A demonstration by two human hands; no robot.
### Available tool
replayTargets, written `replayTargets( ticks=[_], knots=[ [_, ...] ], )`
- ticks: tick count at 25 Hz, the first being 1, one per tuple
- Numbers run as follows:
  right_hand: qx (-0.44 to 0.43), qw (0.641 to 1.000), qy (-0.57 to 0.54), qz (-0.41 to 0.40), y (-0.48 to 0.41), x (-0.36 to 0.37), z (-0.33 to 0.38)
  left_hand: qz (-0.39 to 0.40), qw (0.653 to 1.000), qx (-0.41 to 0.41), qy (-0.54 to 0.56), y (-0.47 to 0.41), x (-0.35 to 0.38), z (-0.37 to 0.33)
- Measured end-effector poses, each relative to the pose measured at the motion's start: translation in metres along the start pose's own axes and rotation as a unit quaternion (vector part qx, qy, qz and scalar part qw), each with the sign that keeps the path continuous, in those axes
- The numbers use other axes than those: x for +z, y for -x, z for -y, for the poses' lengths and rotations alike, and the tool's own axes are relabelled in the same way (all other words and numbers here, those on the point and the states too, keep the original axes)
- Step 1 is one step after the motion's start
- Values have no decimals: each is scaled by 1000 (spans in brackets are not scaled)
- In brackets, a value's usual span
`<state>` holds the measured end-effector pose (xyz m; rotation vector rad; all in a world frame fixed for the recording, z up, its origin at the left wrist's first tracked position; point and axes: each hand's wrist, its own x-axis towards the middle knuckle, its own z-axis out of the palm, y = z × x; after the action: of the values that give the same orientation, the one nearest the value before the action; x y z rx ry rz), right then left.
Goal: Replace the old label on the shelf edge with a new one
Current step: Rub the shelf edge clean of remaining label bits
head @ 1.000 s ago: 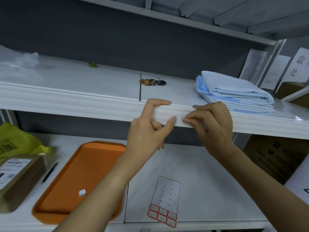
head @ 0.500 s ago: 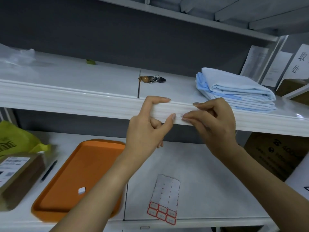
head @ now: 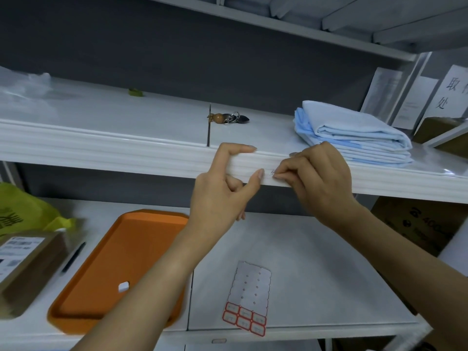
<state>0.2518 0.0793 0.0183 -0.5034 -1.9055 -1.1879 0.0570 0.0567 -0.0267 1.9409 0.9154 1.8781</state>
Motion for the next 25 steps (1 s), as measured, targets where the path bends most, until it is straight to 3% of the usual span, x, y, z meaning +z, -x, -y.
replayTargets(
  ticks=[6, 13, 18, 25],
  knots=[
    [39, 998, -49, -3, 2, -2, 3, 9, 1000, 2, -1, 0, -2, 1],
    [56, 995, -50, 67, 0, -12, -1, 10, 1000, 4, 0, -1, -3, 1],
    [31, 997, -40, 60, -4, -12, -3, 9, 1000, -1, 1, 0, -2, -2],
    [-78, 995, -30, 51, -15, -11, -13, 15, 1000, -12, 1, 1, -3, -4]
  ],
)
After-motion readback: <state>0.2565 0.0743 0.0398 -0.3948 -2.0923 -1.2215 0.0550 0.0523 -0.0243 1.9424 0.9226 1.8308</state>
